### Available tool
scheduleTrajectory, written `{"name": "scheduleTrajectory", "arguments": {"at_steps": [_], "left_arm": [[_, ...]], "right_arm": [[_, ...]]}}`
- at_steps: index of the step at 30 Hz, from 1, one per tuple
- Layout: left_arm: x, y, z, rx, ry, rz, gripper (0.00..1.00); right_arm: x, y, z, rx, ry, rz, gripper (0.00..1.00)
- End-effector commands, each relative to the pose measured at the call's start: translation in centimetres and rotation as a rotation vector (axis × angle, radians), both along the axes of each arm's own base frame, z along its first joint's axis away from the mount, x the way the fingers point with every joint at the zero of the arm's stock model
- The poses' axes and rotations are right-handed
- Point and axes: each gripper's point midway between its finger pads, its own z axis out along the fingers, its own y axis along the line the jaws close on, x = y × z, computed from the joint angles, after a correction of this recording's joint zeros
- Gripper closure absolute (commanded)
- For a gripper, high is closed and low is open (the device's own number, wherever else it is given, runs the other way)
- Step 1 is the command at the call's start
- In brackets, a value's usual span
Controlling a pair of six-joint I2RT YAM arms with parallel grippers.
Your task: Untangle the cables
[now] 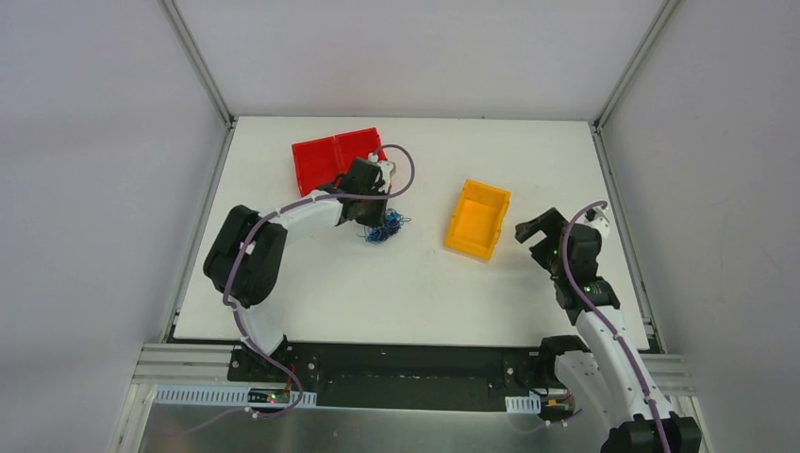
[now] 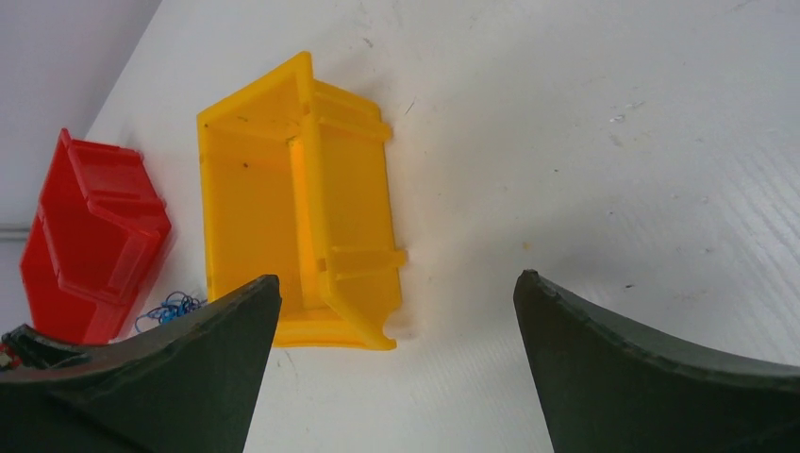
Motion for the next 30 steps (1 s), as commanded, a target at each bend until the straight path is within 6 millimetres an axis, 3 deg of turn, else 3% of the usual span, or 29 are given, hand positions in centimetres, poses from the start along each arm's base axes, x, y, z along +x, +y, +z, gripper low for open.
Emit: {"name": "scheduleTrajectory", "arguments": {"at_steps": [1, 5, 9, 17, 22, 30], "left_arm": [[-0.7, -0.7, 1.9, -0.048, 0.007, -0.024, 1.0], [-2.6, -1.2, 4.2, -0.185, -0.038, -0.02, 1.0], [-4.6, -2.8, 6.9, -0.394, -0.082, -0.046, 1.0], [-7.4, -3.3, 10.9, -0.595, -0.09, -0.04, 1.0], [-8.3, -3.3, 13.7, -0.639, -0.123, -0.07, 1.0], [-9.6, -3.4, 15.5, -0.646, -0.108, -0.128, 1.0]], "right_arm": [[0.3, 3.6, 1.7, 0.049, -0.063, 0.223, 0.02], [-0.1, 8.8, 3.4, 0.112, -0.092, 0.509, 0.06], [-1.0, 14.1, 4.2, 0.042, -0.064, 0.736, 0.1], [-2.4, 23.1, 5.5, 0.121, -0.133, 0.97, 0.23], [-3.3, 26.1, 4.9, 0.085, -0.146, 1.035, 0.24], [-3.5, 26.7, 4.0, 0.014, -0.153, 1.054, 0.29]]}}
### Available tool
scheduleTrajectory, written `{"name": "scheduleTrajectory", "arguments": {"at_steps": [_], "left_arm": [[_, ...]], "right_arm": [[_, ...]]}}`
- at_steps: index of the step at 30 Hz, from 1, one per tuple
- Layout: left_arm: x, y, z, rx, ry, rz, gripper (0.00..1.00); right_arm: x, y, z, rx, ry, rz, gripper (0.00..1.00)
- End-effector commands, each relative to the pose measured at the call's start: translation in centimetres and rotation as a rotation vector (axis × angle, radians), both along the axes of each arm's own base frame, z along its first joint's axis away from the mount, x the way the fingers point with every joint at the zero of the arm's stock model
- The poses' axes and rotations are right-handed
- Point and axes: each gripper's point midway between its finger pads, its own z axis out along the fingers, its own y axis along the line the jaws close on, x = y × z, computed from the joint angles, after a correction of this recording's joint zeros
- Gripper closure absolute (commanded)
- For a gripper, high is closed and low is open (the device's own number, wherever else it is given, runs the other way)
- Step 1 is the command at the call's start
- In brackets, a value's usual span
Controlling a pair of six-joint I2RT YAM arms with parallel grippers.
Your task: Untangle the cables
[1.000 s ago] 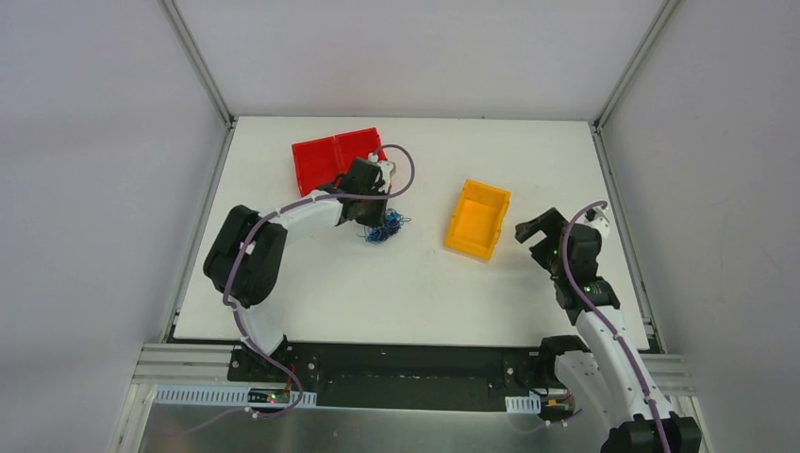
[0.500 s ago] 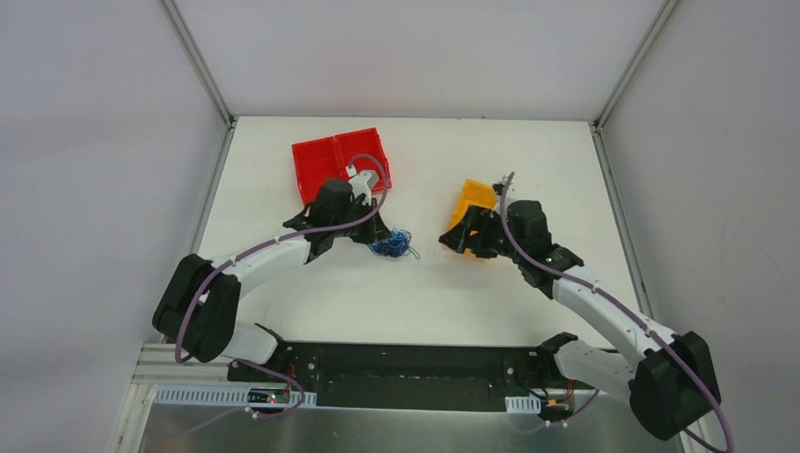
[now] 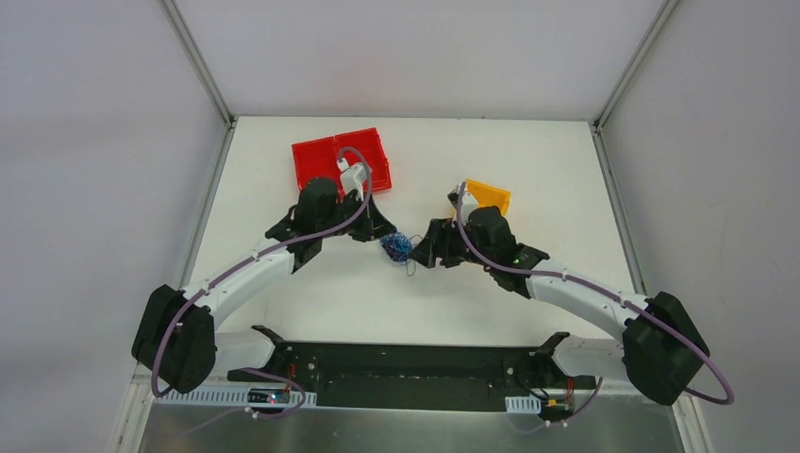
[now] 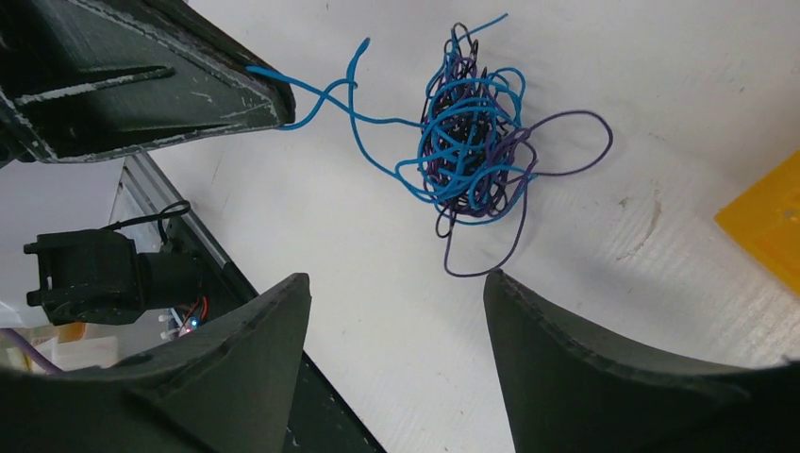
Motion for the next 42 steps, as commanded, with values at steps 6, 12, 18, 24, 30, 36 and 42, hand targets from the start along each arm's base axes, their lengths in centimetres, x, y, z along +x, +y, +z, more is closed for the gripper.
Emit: {"name": "scheduleTrajectory", "arguments": {"at_steps": [6, 12, 18, 24, 30, 36, 42], "left_arm": [[-1.6, -1.1, 4.9, -0.087, -0.046, -0.111, 1.0], [-2.8, -1.7, 6.8, -0.099, -0.042, -0.198, 1.0], [-3.8, -1.9, 8.0, -0.127, -0.041, -0.246, 1.0], [-4.9, -2.6, 9.4, -0.162, -0.048, -0.338, 1.0], [-5.8, -2.8, 12.9, -0.214, -0.099, -0.377, 1.0], [-5.9, -2.6, 16.3, -0.241, -0.161, -0.373, 1.0], [-4.7, -1.1, 17.5, -0.202, -0.211, -0.25, 1.0]], "right_arm": [[2.3, 0.7, 2.1, -0.042, -0.166, -0.021, 0.34], [1.7, 1.4, 2.8, -0.082, -0.252, 0.052, 0.28], [1.1, 3.3, 3.9, -0.048, -0.333, 0.106, 0.27], [1.1, 5.3, 3.9, -0.025, -0.408, 0.112, 0.27], [2.5, 5.0, 0.1, -0.109, -0.368, -0.024, 0.3], [2.8, 2.0, -3.2, -0.118, -0.266, -0.212, 0.5], [1.2, -0.7, -4.8, -0.123, -0.195, -0.268, 0.62]]}}
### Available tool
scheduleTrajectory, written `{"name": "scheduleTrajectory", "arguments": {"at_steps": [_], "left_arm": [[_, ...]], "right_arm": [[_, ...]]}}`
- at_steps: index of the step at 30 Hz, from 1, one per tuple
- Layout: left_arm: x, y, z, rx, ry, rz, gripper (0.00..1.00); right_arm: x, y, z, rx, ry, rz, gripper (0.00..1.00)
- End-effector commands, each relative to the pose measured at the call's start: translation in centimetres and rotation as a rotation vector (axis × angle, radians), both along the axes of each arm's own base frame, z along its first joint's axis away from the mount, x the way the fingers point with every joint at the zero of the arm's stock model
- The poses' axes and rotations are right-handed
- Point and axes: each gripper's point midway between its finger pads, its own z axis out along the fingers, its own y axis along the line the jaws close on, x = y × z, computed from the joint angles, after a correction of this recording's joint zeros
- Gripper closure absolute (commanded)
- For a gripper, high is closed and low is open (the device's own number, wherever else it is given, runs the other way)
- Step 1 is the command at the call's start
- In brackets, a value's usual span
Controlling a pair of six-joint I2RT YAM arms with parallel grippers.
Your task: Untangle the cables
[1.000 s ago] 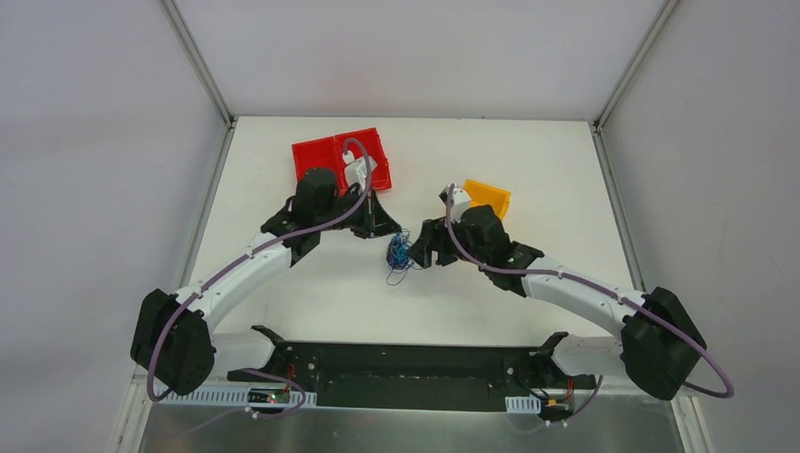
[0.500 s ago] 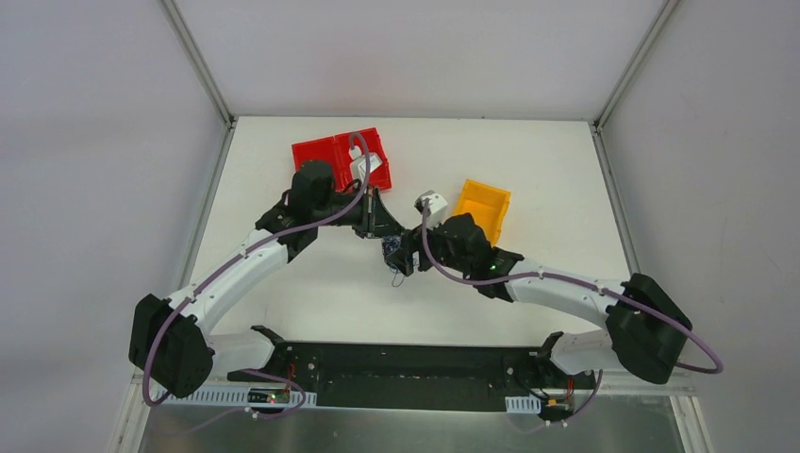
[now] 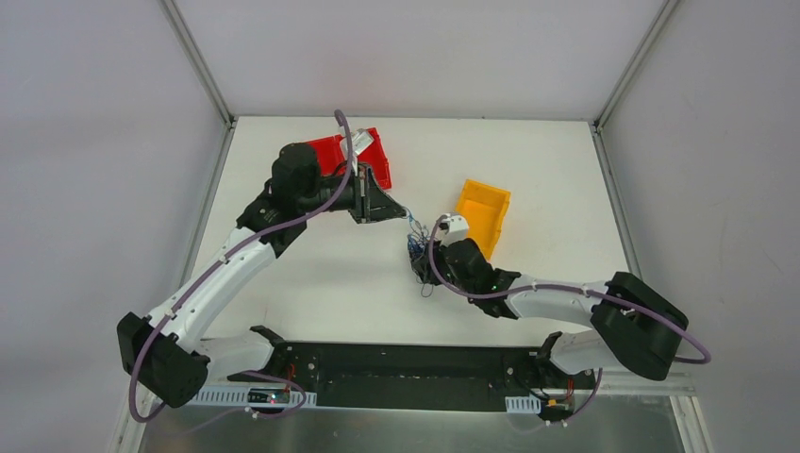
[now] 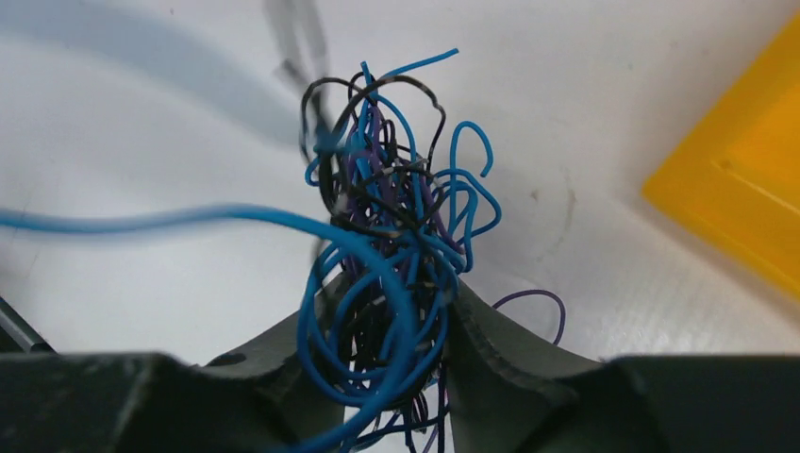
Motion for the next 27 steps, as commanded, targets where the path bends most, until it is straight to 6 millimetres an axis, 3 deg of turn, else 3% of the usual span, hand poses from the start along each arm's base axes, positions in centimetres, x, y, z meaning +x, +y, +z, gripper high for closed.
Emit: {"name": "scheduleTrajectory", "arguments": {"at_steps": [1, 4, 10, 13, 18, 21, 24, 27], "left_arm": [[0.3, 1.7, 3.7, -0.02, -0.098, 0.107, 1.0], [1.8, 3.8, 3.8, 0.01, -0.092, 0.244, 1.0], [4.7, 9.4, 3.1, 0.015, -0.033, 0.521, 1.0], [5.3, 10.6, 1.6, 0.052, -0.017, 0.577, 1.0], [5.6, 10.3, -1.6, 0.102, 0.058, 0.558, 1.0], [5.8, 10.9, -3.0, 0.142, 0.081, 0.594, 1.0], [6.3, 12.8, -3.9, 0.194, 0.094, 0.7, 1.0], [6.9, 16.4, -4.7, 0.257, 0.125, 0.89, 1.0]], "right_arm": [[0.0, -2.1, 1.0, 0.072, 0.004, -0.126, 0.64], [-0.4, -4.3, 0.7, 0.068, 0.014, -0.201, 0.69], [-0.4, -9.0, 0.6, 0.028, 0.003, -0.383, 0.69], [-0.3, -10.0, 1.7, 0.046, -0.028, -0.418, 0.69], [0.1, -11.1, 3.9, 0.057, -0.079, -0.452, 0.68], [0.2, -12.1, 4.2, 0.025, -0.095, -0.488, 0.67], [0.1, -12.9, 4.1, -0.011, -0.094, -0.507, 0.67], [-0.1, -14.2, 3.7, -0.041, -0.089, -0.558, 0.67]]}}
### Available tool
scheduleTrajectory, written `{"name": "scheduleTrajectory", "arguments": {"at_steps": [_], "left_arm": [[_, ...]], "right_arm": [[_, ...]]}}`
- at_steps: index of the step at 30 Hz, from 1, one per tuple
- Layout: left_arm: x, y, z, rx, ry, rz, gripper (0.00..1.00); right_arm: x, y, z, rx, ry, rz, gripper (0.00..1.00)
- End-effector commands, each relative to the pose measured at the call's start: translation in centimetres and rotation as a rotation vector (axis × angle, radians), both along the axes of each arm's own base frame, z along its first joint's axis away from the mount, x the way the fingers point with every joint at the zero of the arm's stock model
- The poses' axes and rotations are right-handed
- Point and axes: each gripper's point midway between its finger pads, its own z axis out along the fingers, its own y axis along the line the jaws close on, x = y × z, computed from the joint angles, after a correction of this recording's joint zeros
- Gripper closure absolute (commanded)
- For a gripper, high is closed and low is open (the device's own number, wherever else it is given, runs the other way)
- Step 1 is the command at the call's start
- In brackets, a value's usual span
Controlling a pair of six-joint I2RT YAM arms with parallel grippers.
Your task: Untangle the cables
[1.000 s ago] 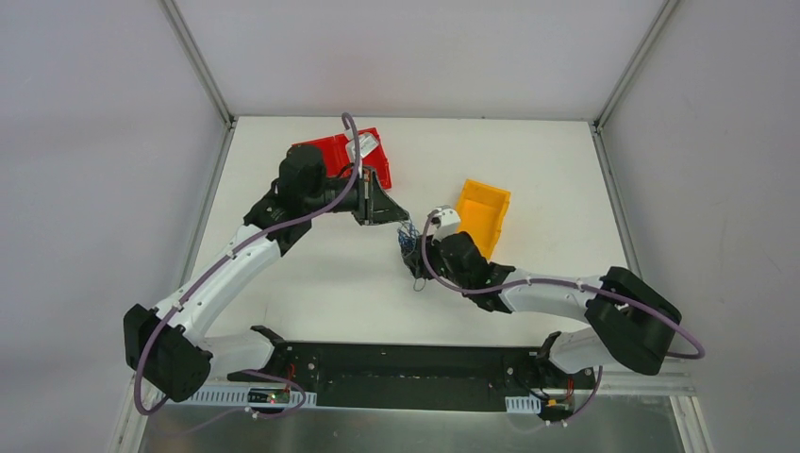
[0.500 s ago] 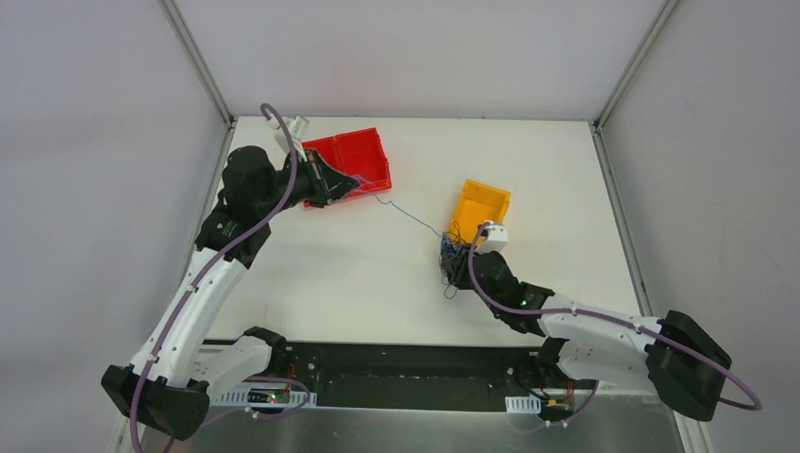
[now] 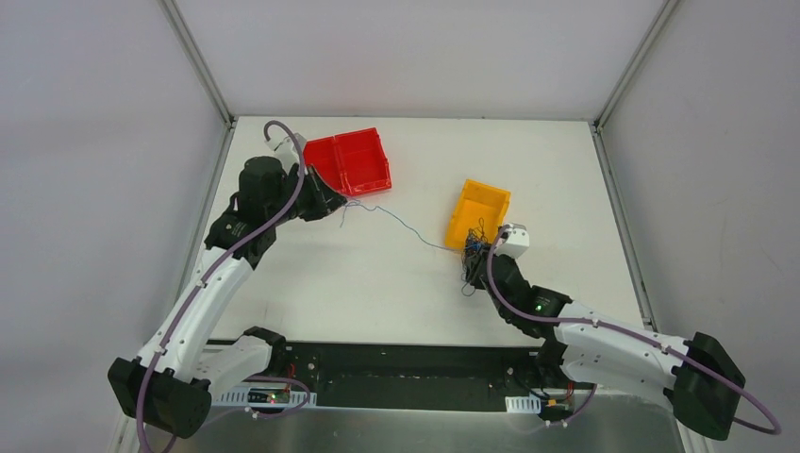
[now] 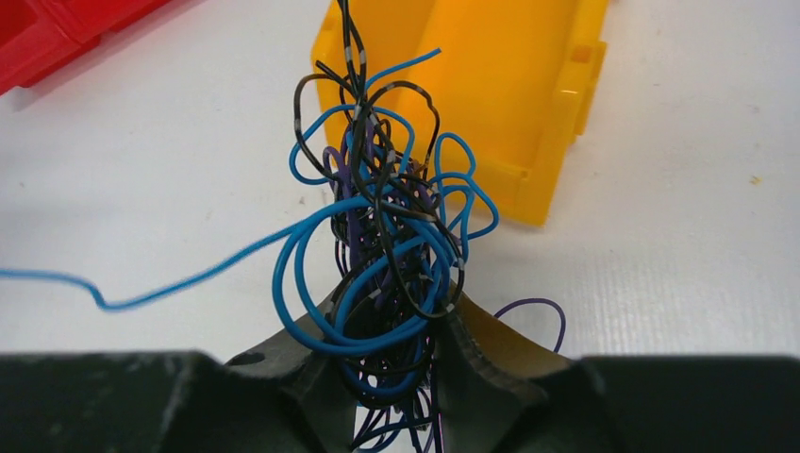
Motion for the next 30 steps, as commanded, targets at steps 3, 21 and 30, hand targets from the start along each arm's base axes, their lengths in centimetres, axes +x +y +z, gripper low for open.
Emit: {"name": "scheduleTrajectory", "arguments": {"at_steps": [3, 21, 30], "left_arm": [[1.1, 10.1, -0.3, 0.184, -0.003, 0.499, 1.0], [-2.6, 20.6, 1.8, 0.404, -0.067, 0.988, 1.0], [1.3, 9.4, -0.5, 0.189, 0.019, 0.432, 1.0]], "right_arm": [[0.6, -4.0, 1.4, -0.039, -0.025, -0.212, 0.67], [0.1, -9.6, 0.8, -0.047, 0.039, -0.444, 0.68], [0.1, -7.1, 1.7, -0.02, 0.04, -0.272, 0.49]]}}
